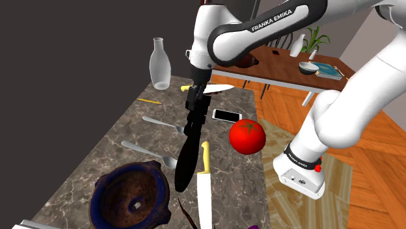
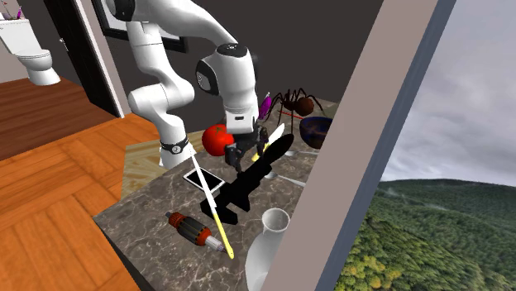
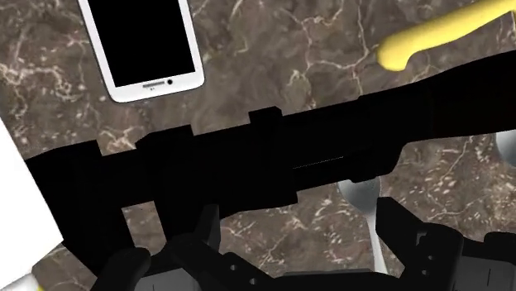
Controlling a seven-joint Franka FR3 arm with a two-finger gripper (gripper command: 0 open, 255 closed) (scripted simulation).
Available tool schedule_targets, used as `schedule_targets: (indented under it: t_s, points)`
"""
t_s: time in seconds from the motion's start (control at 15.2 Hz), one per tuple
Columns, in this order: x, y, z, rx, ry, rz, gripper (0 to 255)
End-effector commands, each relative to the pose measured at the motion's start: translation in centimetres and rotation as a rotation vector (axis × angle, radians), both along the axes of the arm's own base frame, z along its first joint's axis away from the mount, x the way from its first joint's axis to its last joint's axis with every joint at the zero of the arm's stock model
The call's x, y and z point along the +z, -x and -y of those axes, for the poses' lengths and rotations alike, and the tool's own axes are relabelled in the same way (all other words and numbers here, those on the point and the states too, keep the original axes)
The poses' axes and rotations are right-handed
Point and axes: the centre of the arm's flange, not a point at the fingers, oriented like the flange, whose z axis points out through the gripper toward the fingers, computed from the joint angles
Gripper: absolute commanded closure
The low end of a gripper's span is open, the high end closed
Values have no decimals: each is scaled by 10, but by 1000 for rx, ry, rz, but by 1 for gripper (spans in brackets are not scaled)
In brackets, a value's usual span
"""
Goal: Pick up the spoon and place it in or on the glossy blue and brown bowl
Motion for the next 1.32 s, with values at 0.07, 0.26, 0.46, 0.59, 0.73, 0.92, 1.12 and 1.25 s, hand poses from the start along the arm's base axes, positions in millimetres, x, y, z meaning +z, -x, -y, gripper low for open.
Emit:
schedule_targets:
  t_s: [0.07,0.26,0.46,0.59,0.73,0.92,1.12,1.25]
  points:
    - [-14,-13,-32,62,-7,28,0]
    - [-30,-24,-65,123,-13,54,0]
    - [-46,-33,-98,184,-19,80,0]
    - [-52,-36,-111,208,-21,90,0]
    - [-62,-36,-113,208,-21,90,0]
    - [-78,-38,-115,208,-21,90,0]
    - [-91,-38,-117,208,-21,90,0]
    - [-91,-39,-117,208,-21,90,0]
